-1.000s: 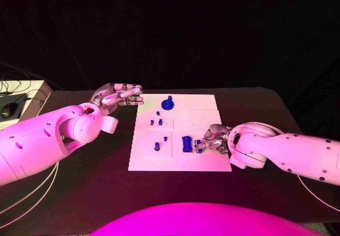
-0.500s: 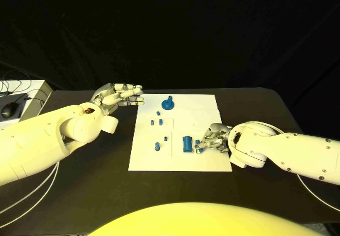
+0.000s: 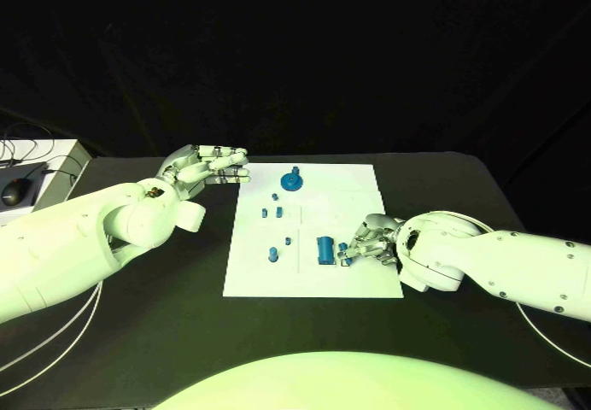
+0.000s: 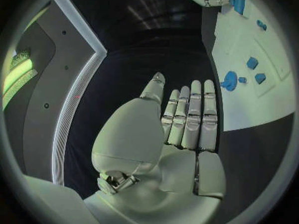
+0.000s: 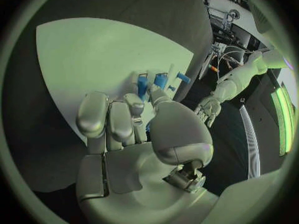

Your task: Assemble the parts on the task board

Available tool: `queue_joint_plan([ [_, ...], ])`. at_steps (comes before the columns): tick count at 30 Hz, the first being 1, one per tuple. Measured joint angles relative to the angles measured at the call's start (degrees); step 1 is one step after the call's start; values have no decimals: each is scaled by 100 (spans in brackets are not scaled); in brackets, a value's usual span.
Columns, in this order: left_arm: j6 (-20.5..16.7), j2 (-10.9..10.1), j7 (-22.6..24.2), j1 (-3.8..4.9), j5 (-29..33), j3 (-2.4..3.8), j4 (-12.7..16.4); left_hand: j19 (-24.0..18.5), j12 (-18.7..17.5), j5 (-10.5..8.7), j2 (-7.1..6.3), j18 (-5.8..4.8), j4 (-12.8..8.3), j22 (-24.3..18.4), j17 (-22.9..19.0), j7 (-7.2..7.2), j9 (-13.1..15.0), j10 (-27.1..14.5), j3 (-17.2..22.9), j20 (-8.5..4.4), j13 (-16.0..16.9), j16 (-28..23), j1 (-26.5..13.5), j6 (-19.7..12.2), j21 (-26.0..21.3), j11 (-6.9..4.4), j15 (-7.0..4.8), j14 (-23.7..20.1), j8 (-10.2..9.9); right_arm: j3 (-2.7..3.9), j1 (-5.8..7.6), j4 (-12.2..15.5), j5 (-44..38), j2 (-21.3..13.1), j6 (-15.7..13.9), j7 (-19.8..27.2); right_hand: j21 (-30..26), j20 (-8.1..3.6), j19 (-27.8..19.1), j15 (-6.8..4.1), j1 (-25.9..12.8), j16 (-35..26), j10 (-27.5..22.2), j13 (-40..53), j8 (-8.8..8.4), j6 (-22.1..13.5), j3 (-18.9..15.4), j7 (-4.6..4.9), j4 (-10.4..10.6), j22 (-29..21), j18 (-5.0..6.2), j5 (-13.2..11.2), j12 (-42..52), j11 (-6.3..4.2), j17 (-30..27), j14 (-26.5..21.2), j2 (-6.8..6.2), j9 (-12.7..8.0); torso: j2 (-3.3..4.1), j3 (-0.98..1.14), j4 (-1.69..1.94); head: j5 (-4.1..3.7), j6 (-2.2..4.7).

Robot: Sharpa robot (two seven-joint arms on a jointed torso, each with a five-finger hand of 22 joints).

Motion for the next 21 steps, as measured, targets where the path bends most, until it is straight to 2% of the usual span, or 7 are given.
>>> queue_joint_plan([
  [7,0,-4,-4,0,0,0,0,0,0,0,0,0,0,0,0,-3,0,0,0,0,0,0,0,-3,0,0,0,0,0,-6,-5,0,4,-11,-23,1,0,0,0,0,-22,0,-31,-7,0,45,-223,-6,223,5,0,-218,0,-31,-1,0,-18,0,0,-1,2,-5,0],
  [11,0,-7,-6,0,0,0,1,0,0,0,0,0,0,-6,0,-20,0,0,0,0,0,0,0,-21,0,0,0,0,0,-9,-9,0,9,-19,-40,1,-21,0,0,0,-148,0,-53,-12,0,34,-341,5,323,4,0,-216,0,-53,-5,0,-63,10,-1,-2,2,-7,0],
  [15,-2,-11,-7,0,-2,0,1,0,0,0,0,0,0,-6,0,-20,0,0,0,0,0,0,0,-21,0,0,0,0,0,-10,-10,0,14,-27,-59,9,-32,0,0,0,-311,-8,-39,-14,0,34,-422,5,393,4,0,-42,1,-40,-16,0,-89,9,-1,-2,2,-11,0],
  [21,-3,-15,-10,0,-4,0,1,0,0,0,0,0,0,-6,-1,-21,0,0,0,0,0,0,0,-20,0,0,0,0,0,-10,-11,8,23,-40,-103,38,-43,0,0,0,-417,-21,-39,-21,0,33,-483,5,453,4,0,-38,1,-40,-19,0,-94,9,-1,-2,2,-9,0],
])
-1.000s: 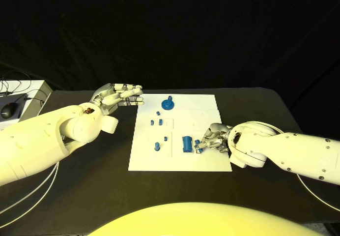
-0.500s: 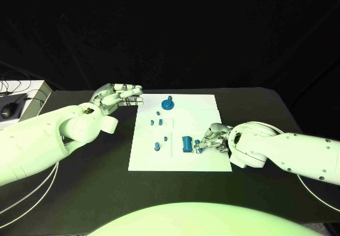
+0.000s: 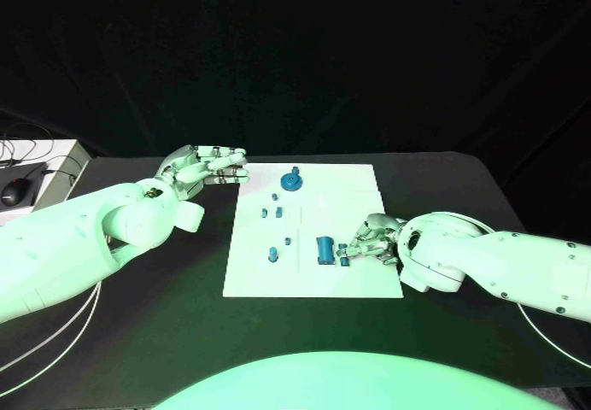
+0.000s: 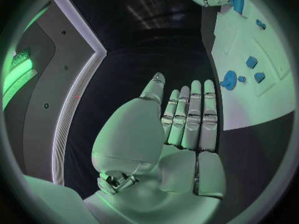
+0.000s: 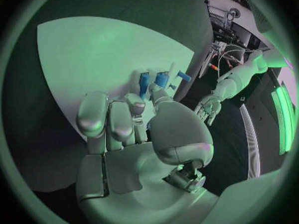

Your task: Assemble the parts on the task board

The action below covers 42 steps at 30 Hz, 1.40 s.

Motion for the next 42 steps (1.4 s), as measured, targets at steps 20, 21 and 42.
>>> queue_joint_plan([
  [20,-1,-14,-8,0,-7,0,1,0,0,0,0,0,0,1,0,0,0,0,0,0,0,0,0,0,0,0,0,0,0,1,0,65,16,-110,-142,108,0,0,0,0,-14,0,0,1,26,0,49,0,35,-2,0,0,1,0,0,0,30,28,2,1,0,-5,0],
  [21,-1,-14,-8,0,-7,0,0,0,0,0,0,0,0,1,0,0,0,0,0,0,0,0,0,0,0,0,0,0,0,1,0,70,19,-132,-165,129,0,0,0,0,0,0,0,1,26,0,67,0,14,-2,0,0,1,0,0,0,42,28,1,1,0,-5,0],
  [42,-205,260,409,-3,279,-1,-415,-637,0,-699,-50,-49,15,-176,-425,-427,-42,-137,-255,312,0,0,-80,-730,-221,95,350,-1090,-56,171,166,-1062,2671,-143,-1456,3644,-5153,547,-1002,536,1333,-3272,-1413,-2711,-832,-659,229,701,-720,-1686,139,-742,-2679,552,-2303,-1164,291,-1861,-187,-47,-85,-50,204],
])
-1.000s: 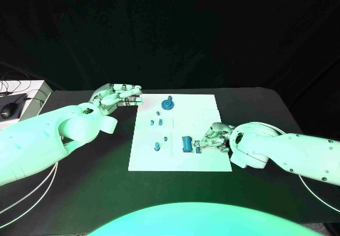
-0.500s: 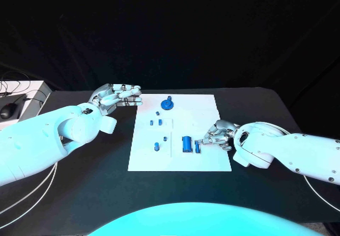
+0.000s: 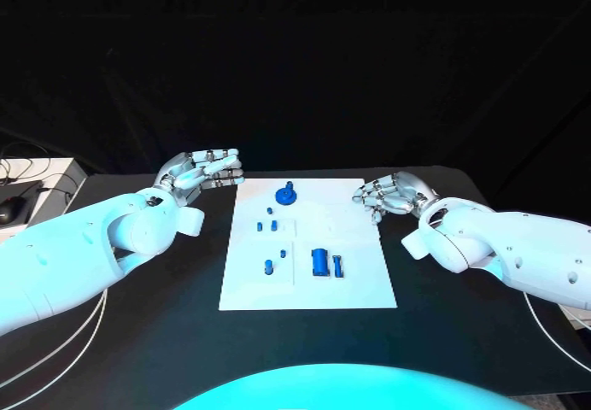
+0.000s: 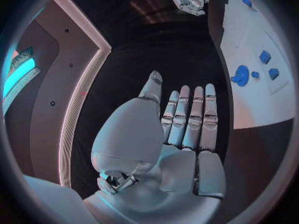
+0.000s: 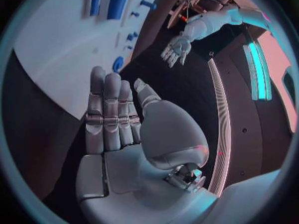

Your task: Assemble the parts on the task board

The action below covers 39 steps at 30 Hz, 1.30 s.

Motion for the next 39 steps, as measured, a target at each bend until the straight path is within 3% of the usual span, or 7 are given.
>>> queue_joint_plan([
  [9,-508,370,346,0,217,2,-454,-750,-28,-180,-195,-39,51,-15,-127,-58,-8,-748,51,324,-25,-74,-194,-88,-21,28,99,-1660,-11,154,44,-1395,1225,654,-38,1127,-105,554,-1304,510,40,-2022,213,-3475,-33,-182,-4,215,-32,-2024,-64,-529,-2014,445,-1789,-703,-10,-1967,-147,0,-15,89,322],
  [12,-642,450,404,0,249,2,-567,-882,-31,-181,-266,224,111,-14,-127,-46,-8,-789,164,451,-26,-74,-213,-44,-21,24,88,-1688,-11,177,45,-1608,1427,783,2,1328,-105,736,-1527,666,61,-2736,135,-3986,-33,-111,-48,176,-77,-2956,-64,-559,-2300,564,-2701,-646,-31,-2390,-185,16,-20,124,400],
  [14,-663,451,407,1,255,2,-572,-1627,-111,-258,-260,229,71,-75,-175,-121,-50,-1675,283,248,-84,-145,-591,-813,-81,-135,-82,-2338,-63,179,48,-1604,1447,791,3,1345,-182,691,-1817,595,-235,-3011,-184,-4076,-105,-998,-74,18,-16,-3623,-64,-718,-2420,469,-3094,-930,-106,-2572,-188,19,-21,129,411],
  [19,-719,422,395,20,260,-87,-452,-3697,-258,-391,-128,-173,-39,-244,-299,-357,-197,-4051,509,-488,-229,-266,-1991,-3053,-251,-572,-564,-4091,-209,218,10,-1414,1486,742,-52,1330,-354,397,-4620,300,-1524,-3340,-2754,-4243,-269,-3559,-89,-426,259,-4843,-285,-1117,-2627,72,-3630,-2847,-285,-2821,-183,22,-19,119,447],
  [23,-893,413,409,72,289,-242,-184,-4581,-312,-431,-68,-307,-77,-314,-352,-457,-258,-5068,605,-800,-289,-311,-3536,-4010,-310,-759,-771,-4843,-254,304,-59,-1027,1637,710,-185,1357,-416,270,-6032,178,-3940,-3455,-4403,-4310,-333,-4633,-102,-605,347,-5336,-363,-1283,-2691,-91,-3836,-5002,-361,-2917,-183,39,-13,117,595],
  [30,-1651,367,552,238,434,-660,580,-5161,-340,-458,-33,-397,-102,-361,-383,-523,-299,-5748,675,-1011,-325,-336,-6723,-4648,-337,-882,-916,-5331,-284,510,-247,9,2276,633,-728,1583,-443,184,-6980,94,-6165,-3515,-5514,-4351,-366,-5353,-104,-727,424,-5663,-453,-1370,-2751,-202,-3971,-6513,-414,-2979,-192,104,1,117,1032],
  [39,-2740,325,811,376,660,-980,1226,-5332,-340,-479,-21,-396,-118,-375,-393,-554,-310,-5944,691,-1080,-336,-335,-7847,-4842,-362,-915,-957,-5476,-308,633,-359,667,3044,569,-1390,1908,-464,147,-7288,58,-6942,-3540,-5883,-4365,-370,-5577,-103,-782,426,-5774,-453,-1404,-2756,-234,-4012,-7032,-428,-2996,-200,162,12,120,1330],
])
